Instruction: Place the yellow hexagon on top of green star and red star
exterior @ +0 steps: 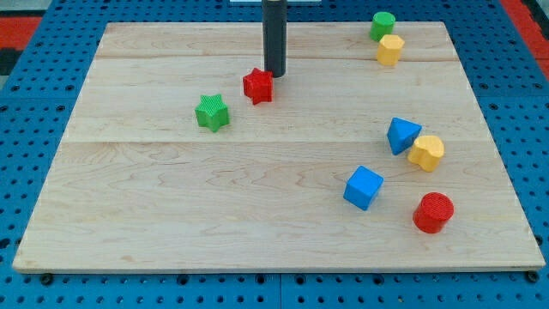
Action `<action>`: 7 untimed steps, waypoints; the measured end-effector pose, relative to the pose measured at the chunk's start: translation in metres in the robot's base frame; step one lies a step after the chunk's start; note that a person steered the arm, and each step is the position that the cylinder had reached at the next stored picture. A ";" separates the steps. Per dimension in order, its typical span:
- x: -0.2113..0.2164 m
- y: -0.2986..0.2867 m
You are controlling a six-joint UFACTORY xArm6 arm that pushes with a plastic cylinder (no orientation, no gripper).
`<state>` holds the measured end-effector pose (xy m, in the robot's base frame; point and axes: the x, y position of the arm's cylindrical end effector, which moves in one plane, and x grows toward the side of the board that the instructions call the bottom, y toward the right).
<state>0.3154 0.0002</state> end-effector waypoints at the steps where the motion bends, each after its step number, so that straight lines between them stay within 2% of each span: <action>1: 0.026 -0.037; 2: 0.027 -0.059; 3: -0.005 0.004; 4: -0.017 0.124; 5: 0.026 0.121; 6: 0.008 0.204; 7: -0.052 0.244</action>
<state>0.2633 0.2437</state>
